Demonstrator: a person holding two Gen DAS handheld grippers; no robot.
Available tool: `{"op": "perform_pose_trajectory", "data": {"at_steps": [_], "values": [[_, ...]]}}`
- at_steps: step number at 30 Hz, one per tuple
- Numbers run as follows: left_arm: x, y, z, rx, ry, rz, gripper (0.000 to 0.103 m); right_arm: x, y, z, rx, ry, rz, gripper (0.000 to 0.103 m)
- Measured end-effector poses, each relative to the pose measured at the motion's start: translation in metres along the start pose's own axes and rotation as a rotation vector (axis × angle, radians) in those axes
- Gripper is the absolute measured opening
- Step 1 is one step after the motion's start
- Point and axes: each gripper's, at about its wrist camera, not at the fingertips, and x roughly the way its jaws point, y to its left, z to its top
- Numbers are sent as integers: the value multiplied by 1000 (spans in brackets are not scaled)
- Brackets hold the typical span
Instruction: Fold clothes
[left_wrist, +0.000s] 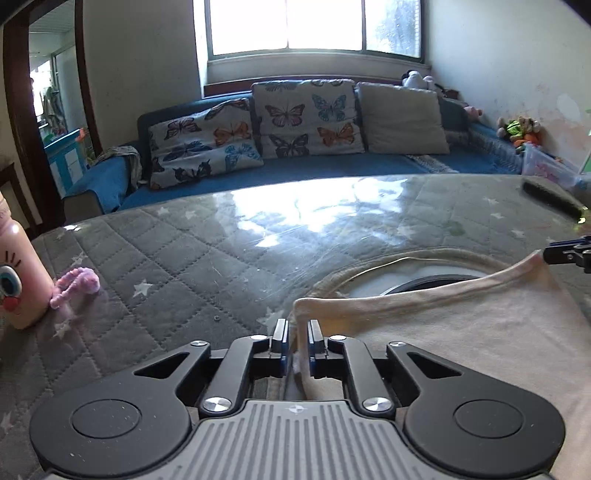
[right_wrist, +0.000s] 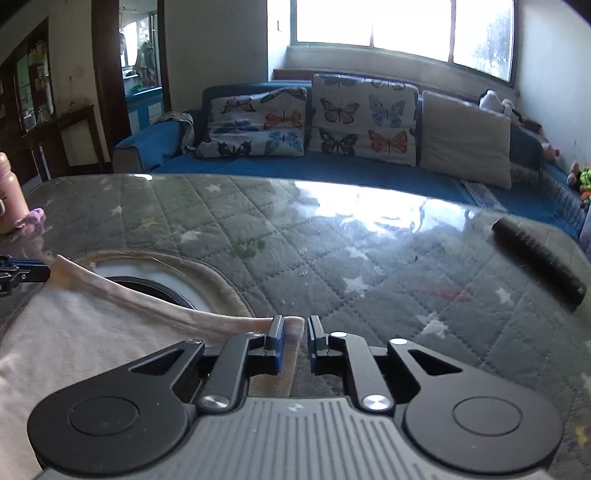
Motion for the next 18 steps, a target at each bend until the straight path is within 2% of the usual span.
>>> {"op": "perform_pose_trajectory", "data": {"at_steps": [2,6,8,10,14,18], "values": [[-14,-3,-4,15,-3,-15,19,-13,4,-1,0,1,27,18],[-42,-16,-19,55,2,-64,19,-38,22,-10,-35,23,95,36],[-58,-25,-30,84,3,-96,19,-49,33,-16,-64,38,122,36],[-72,-34,-44,110,6,-127,19,-62,48,-28,-96,59,156,43],[-91,-48,-74,135,27,-169,19,-85,77,-55,-153,92,214,46],[-101,-46,-97,103,47,-165,19,-101,102,-81,-193,110,255,49]]}}
